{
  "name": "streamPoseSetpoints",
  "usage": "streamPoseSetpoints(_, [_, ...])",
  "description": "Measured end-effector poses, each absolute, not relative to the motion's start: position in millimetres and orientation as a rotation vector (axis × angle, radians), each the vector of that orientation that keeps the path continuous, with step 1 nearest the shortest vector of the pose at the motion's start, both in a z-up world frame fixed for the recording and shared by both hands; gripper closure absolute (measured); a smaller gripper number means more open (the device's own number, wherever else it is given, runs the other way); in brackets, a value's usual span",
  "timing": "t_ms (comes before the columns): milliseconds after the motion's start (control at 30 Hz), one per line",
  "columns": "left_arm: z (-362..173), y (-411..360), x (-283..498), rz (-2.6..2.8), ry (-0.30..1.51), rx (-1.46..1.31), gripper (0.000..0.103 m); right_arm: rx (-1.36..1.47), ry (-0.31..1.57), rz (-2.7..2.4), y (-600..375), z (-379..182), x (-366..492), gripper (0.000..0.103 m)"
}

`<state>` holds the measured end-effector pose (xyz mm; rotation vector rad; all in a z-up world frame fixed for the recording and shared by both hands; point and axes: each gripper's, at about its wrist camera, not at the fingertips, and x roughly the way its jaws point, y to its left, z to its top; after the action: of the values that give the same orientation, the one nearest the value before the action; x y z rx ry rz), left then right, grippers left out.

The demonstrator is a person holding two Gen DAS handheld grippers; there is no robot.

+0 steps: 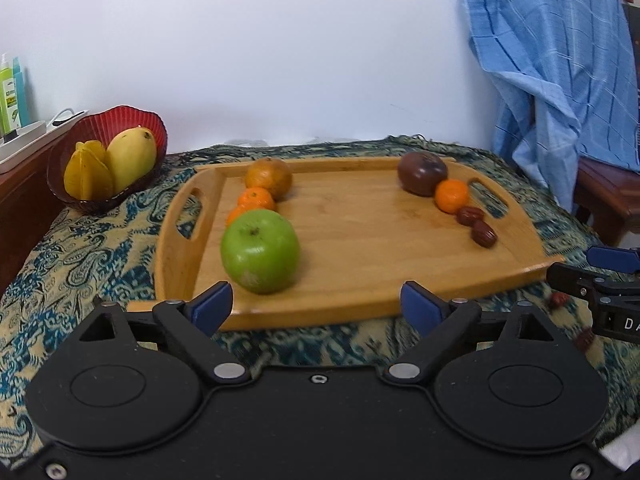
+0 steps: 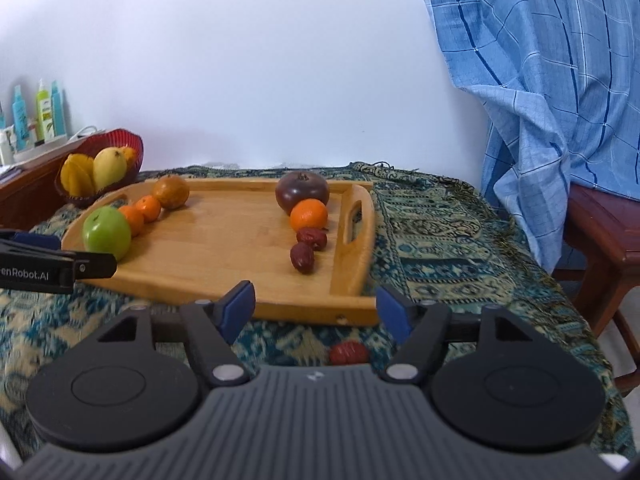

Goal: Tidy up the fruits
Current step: 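Open the left tool to set the apple down while the right tool releases the jujube, then grasp another red jujube on the cloth with the right tool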

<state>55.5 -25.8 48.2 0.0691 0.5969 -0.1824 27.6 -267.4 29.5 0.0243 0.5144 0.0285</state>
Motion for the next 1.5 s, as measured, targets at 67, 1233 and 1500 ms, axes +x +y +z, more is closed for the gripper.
streamPoseSetpoints(67, [46, -29, 50, -0.191, 0.604, 0.071, 0.011, 0.028, 0.526, 0.03, -272, 28, 21, 0.022])
streamPoseSetpoints(1233, [41, -148, 58, -0.442, 0.777, 0.09, 0.029, 0.017, 0.56, 0.037, -288, 1, -20, 0.074])
streamPoseSetpoints(1500, [38, -168, 56, -0.46, 0.772, 0.086, 0.041, 0.09, 0.527, -0.13, -319, 9, -21, 0.074])
